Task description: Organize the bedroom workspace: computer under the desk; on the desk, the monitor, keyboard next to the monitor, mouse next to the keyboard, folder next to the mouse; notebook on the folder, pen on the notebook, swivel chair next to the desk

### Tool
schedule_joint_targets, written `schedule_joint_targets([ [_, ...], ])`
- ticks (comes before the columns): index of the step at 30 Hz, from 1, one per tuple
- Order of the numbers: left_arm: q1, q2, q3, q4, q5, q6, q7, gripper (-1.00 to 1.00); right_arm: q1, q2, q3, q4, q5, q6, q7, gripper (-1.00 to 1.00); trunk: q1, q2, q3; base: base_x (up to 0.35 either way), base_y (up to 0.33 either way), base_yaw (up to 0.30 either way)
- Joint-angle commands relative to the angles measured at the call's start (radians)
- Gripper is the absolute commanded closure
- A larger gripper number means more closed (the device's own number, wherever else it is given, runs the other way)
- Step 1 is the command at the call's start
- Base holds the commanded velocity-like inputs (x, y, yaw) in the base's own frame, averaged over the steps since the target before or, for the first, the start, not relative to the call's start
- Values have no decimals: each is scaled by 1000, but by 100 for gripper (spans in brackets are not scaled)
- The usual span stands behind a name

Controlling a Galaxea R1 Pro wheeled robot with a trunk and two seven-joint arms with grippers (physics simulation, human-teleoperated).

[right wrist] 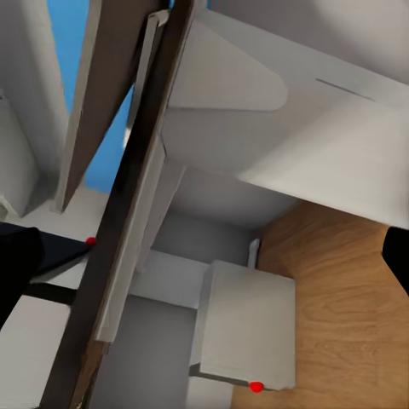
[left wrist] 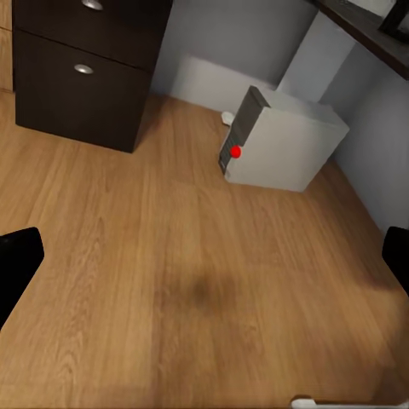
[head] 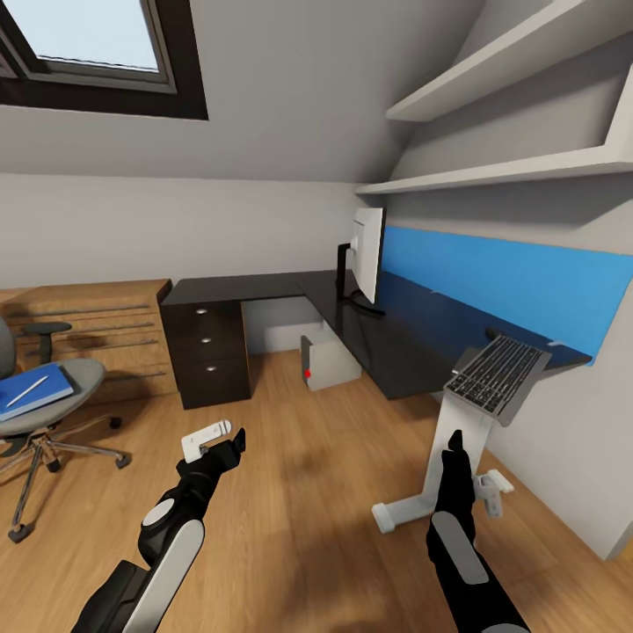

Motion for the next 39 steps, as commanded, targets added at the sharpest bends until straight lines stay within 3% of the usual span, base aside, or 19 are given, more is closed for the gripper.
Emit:
schedule_joint_targets([
  [1, -1, 1, -2, -1, 6, 2, 8, -100, -1, 1, -2, 0, -11, -1, 10, -100, -4, 7, 2, 1, 0, 0],
  [24, -1, 1, -2, -1, 5, 2, 9, -100, -1, -1, -5, 0, -12, 3, 7, -100, -92, 168, 74, 0, 0, 0],
  [30, -1, 1, -2, -1, 6, 2, 9, -100, -1, -1, -32, -1, -18, 5, 7, -100, -104, 189, 84, 0, 0, 0],
  [35, -1, 1, -2, -1, 7, 2, 8, -100, -1, -1, -46, -1, -62, 7, 7, -100, -104, 189, 84, 0, 0, 0],
  [39, -1, 1, -2, -1, 8, 2, 8, -100, -1, -5, -48, -1, -122, 8, 8, -100, -104, 189, 84, 0, 0, 0],
])
